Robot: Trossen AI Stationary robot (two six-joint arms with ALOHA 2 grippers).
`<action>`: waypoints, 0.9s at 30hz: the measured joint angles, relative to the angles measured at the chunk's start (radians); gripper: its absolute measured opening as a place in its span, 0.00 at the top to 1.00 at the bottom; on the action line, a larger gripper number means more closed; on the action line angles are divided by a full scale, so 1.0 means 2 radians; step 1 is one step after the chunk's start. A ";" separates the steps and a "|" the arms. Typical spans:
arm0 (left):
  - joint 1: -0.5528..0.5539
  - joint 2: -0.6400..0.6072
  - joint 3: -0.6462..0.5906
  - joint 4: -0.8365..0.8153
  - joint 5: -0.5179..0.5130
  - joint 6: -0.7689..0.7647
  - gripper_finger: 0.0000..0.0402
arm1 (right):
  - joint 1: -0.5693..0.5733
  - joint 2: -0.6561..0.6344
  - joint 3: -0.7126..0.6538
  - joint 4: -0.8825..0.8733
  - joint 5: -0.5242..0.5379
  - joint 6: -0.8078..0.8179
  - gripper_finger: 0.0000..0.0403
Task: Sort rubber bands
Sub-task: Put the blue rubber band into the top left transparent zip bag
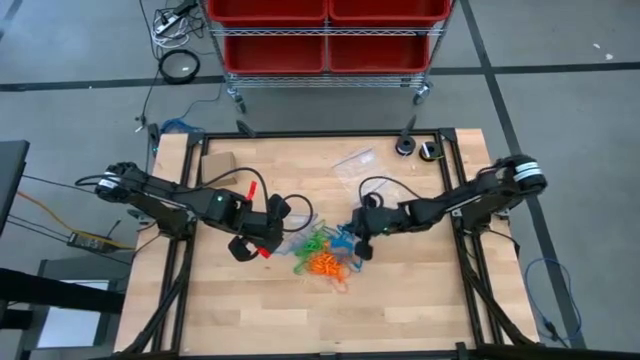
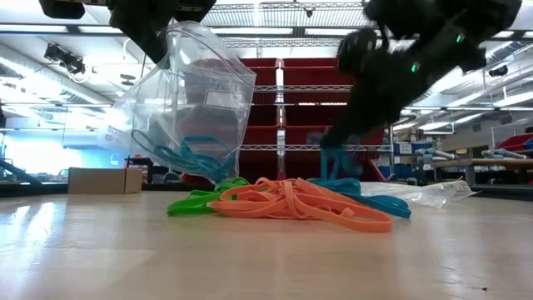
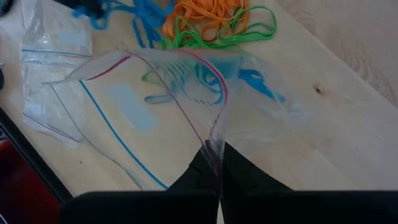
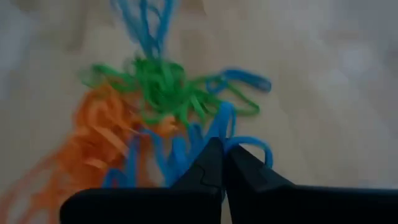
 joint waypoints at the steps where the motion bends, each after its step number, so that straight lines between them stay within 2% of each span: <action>1: 0.000 0.000 0.000 0.001 0.000 0.000 1.00 | -0.003 -0.009 0.000 -0.002 -0.006 -0.002 0.98; 8: 0.000 0.000 0.000 0.003 0.001 0.003 1.00 | -0.027 -0.005 0.000 -0.029 0.016 -0.032 0.83; 10: 0.000 0.000 0.000 0.003 0.001 0.002 1.00 | -0.032 0.004 0.000 -0.027 0.019 -0.039 0.85; 13: 0.000 0.000 0.000 0.002 0.001 0.001 1.00 | -0.035 0.009 0.000 -0.013 0.020 -0.056 0.97; 20: 0.000 0.000 0.000 0.003 0.001 0.001 1.00 | -0.051 0.008 0.000 -0.005 0.017 -0.052 0.98; 23: 0.000 0.000 0.000 0.003 0.001 0.004 1.00 | -0.060 0.017 0.000 -0.006 -0.004 -0.062 0.92; 27: 0.000 0.000 0.000 0.003 0.002 0.004 1.00 | -0.081 0.044 0.000 0.003 -0.030 -0.056 0.75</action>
